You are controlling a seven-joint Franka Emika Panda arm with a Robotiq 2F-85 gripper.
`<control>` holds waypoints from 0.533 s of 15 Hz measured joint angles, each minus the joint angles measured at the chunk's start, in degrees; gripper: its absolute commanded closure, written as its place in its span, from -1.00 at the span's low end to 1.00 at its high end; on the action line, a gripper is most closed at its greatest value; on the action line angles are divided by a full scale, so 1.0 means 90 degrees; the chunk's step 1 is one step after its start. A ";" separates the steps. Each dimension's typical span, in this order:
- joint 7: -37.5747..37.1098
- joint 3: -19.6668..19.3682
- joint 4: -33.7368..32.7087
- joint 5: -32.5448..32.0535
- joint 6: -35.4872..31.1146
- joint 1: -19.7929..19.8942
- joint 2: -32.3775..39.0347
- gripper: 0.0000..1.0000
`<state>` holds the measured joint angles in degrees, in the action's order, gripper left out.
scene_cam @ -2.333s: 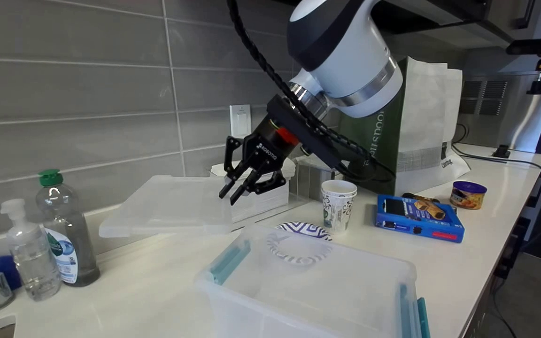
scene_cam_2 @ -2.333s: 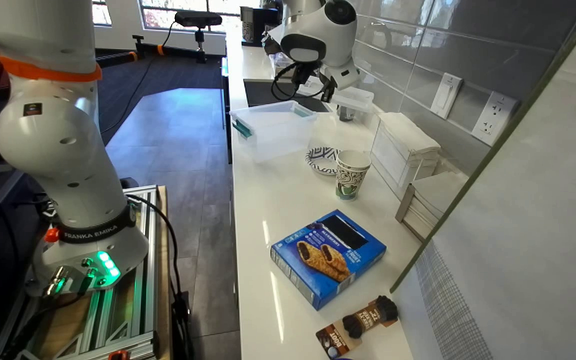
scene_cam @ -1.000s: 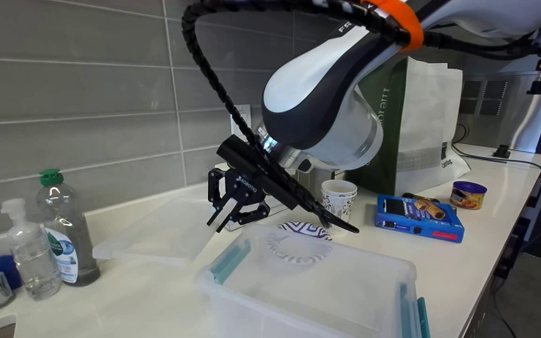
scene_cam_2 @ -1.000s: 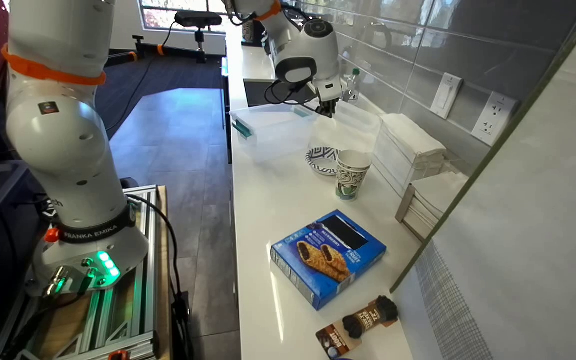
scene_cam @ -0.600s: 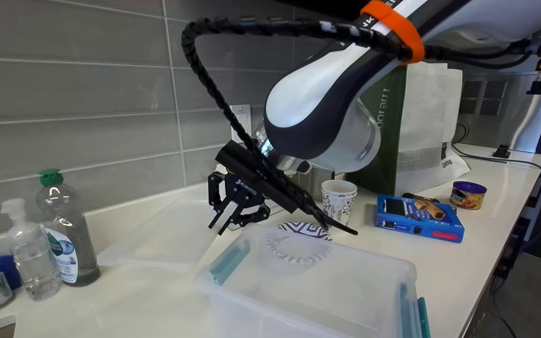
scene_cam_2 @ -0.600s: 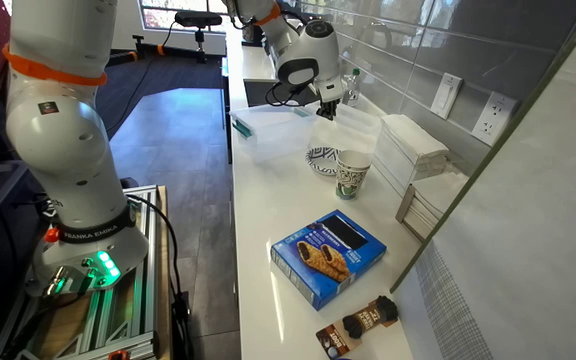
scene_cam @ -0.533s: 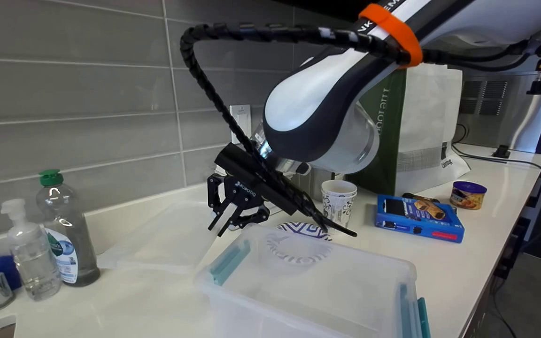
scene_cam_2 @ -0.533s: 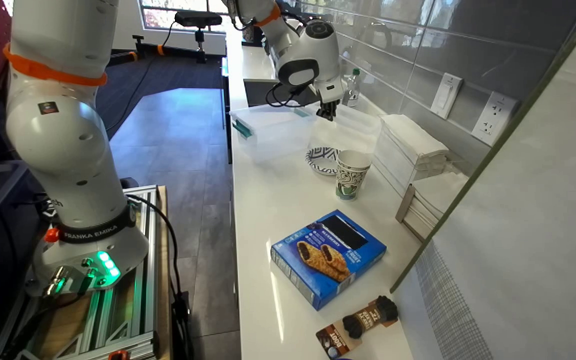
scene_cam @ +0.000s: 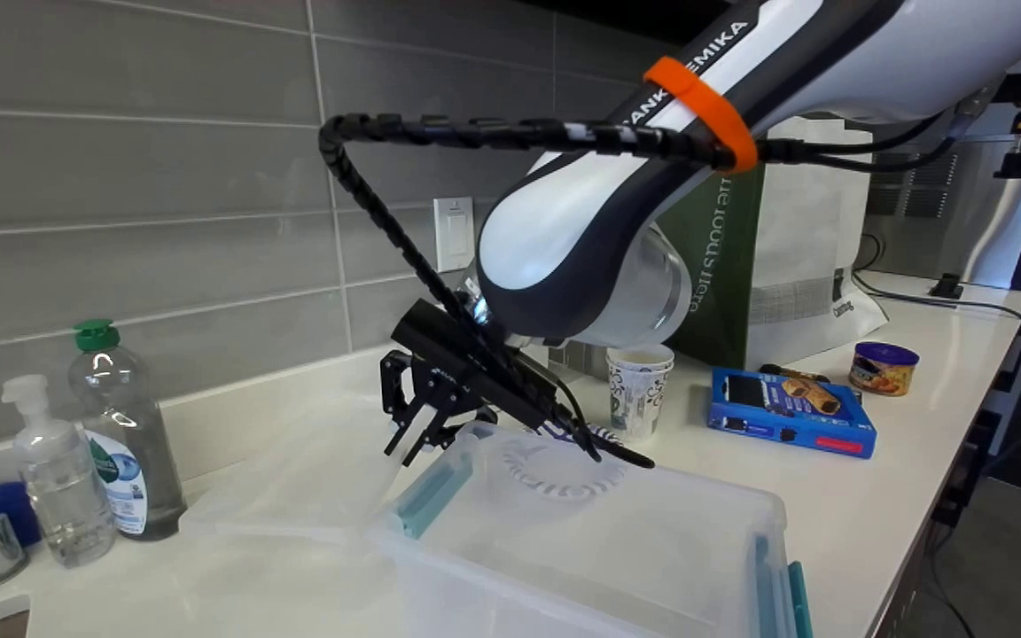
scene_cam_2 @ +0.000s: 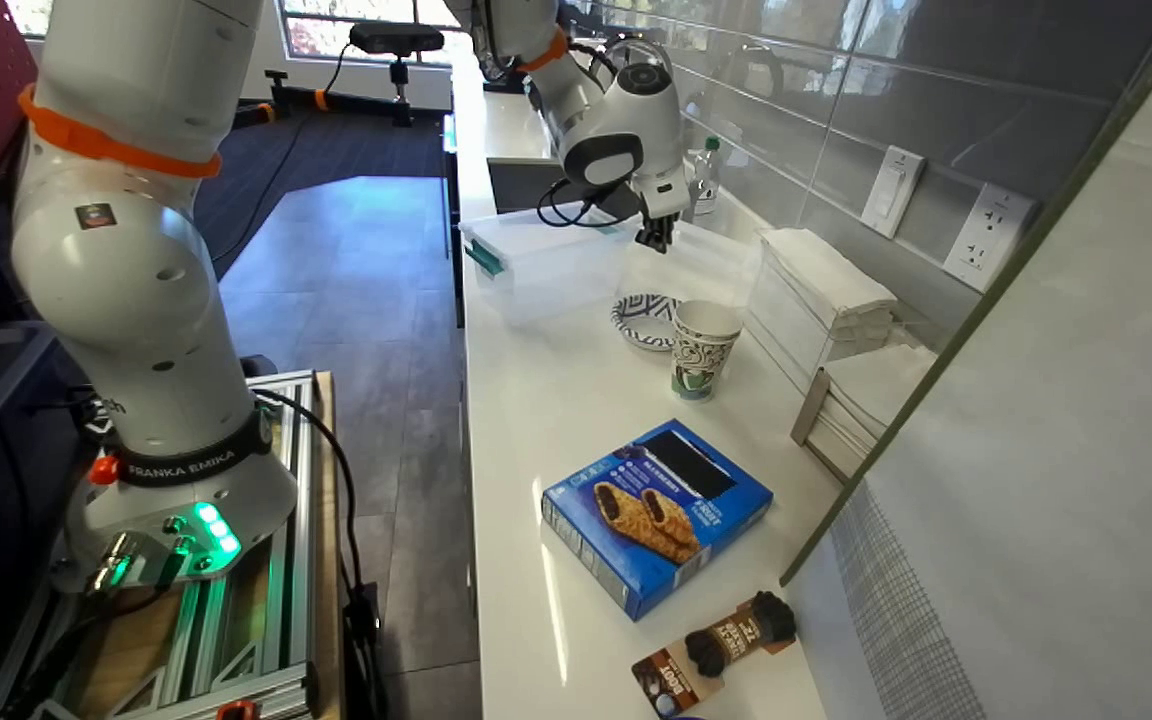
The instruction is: Move the storage bin lid to the counter
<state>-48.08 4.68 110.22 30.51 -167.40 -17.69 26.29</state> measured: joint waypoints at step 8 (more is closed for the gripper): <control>-0.0001 -0.0001 -0.0158 -0.0168 0.0028 0.0012 0.0228 0.91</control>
<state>-48.09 4.67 108.81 28.99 -167.14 -17.58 28.34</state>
